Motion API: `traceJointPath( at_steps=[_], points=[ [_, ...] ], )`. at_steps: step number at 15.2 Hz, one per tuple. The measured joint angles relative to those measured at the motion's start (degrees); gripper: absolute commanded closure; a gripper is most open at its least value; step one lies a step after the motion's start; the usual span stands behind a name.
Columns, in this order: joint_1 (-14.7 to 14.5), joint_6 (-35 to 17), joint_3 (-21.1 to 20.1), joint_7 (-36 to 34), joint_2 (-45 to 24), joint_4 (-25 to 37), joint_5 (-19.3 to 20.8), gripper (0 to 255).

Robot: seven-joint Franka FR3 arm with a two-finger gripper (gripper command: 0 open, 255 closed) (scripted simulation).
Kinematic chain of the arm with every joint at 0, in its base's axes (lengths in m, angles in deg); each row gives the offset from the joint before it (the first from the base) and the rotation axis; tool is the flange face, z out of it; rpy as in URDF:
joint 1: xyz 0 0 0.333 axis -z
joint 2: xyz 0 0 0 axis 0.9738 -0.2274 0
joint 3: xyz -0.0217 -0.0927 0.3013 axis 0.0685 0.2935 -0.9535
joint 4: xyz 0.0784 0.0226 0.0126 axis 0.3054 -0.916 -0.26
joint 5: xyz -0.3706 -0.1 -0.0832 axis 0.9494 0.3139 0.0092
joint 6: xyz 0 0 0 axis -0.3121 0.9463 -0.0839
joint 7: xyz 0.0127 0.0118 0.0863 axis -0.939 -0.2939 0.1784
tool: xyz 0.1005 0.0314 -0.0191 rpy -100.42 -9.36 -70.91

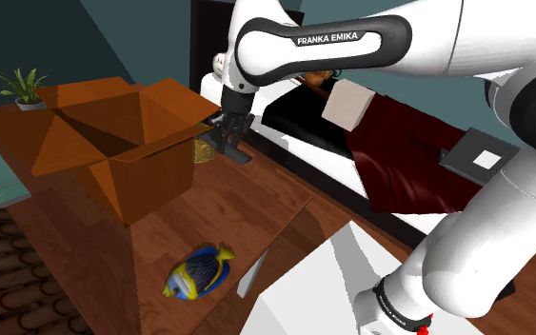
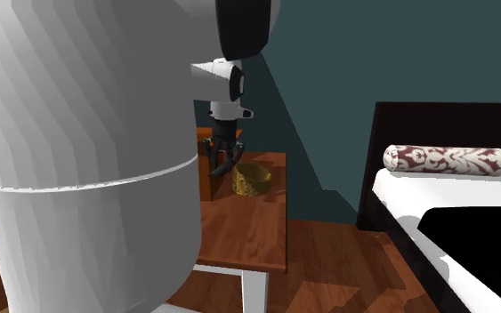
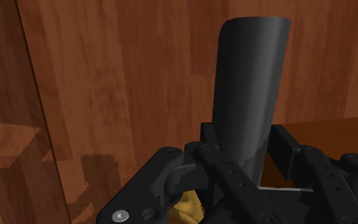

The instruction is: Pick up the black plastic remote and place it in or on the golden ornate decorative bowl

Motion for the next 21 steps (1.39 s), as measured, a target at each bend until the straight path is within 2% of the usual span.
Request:
traceJointPath(
  at_steps=[3,7,13,18,19,21],
  points=[
    [0.0,2.1,0.0,-0.1,0.5,1.6,-0.1,255],
    [0.4,4.6,0.6,0.4,-5.6,10.0,1.3,255],
    [0.5,10.4,1.8,1.6,-20.6,30.5,4.0,255],
    [-0.8,20.5,2.9,2.9,-37.7,57.6,6.0,255],
    [-0.8,21.1,3.1,3.0,-38.9,59.5,6.2,255],
    [-0.7,20.0,3.1,3.1,-39.2,58.9,6.2,255]
  ],
)
